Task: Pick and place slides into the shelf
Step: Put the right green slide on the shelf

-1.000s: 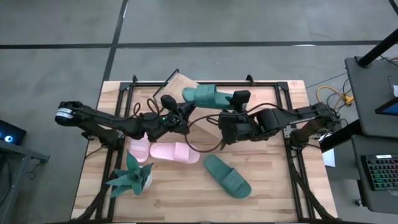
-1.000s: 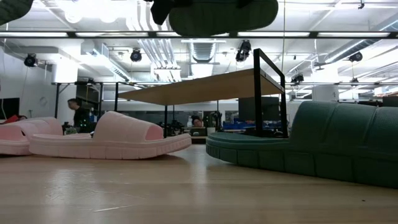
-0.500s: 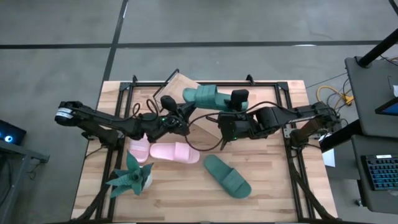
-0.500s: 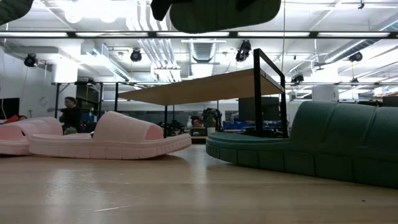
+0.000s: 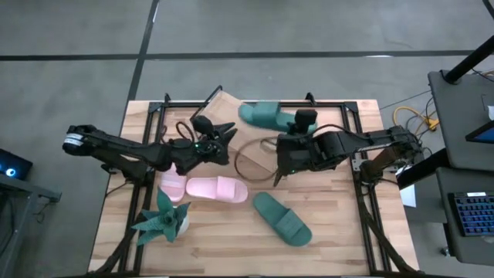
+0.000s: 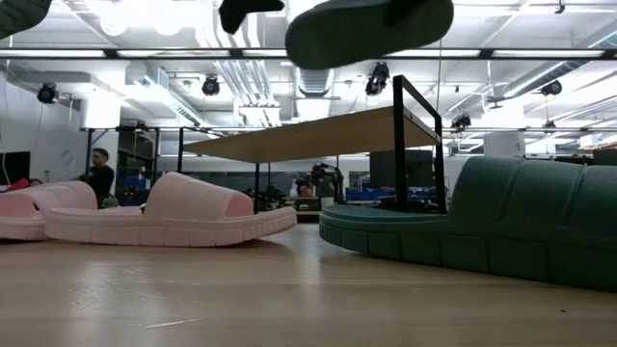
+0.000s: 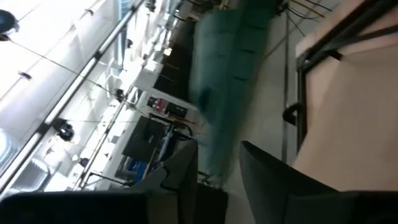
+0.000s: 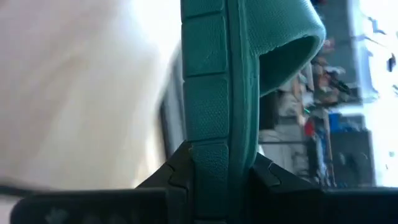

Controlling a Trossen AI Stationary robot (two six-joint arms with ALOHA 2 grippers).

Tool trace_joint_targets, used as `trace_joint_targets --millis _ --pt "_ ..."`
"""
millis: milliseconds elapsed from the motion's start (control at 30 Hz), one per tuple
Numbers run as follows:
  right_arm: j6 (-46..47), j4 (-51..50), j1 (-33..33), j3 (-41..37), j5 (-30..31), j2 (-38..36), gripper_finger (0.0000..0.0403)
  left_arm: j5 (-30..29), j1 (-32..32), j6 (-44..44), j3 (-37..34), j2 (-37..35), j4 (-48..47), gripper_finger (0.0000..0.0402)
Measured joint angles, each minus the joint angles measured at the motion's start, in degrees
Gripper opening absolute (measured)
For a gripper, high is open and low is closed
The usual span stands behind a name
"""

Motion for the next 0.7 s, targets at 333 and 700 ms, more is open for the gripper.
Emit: trace_joint_targets --millis 333,700 --pt "-1.3 -0.9 0.1 -6.4 3.3 -2.0 0.0062 18.9 -0.3 -10.8 -0.1 -9.5 -18.0 0.0114" --pt "-13.7 13.6 2.7 -17.7 2.9 -7.4 0.0061 32.5 -0.3 -14.2 -0.4 -16.8 -24.4 0.0114"
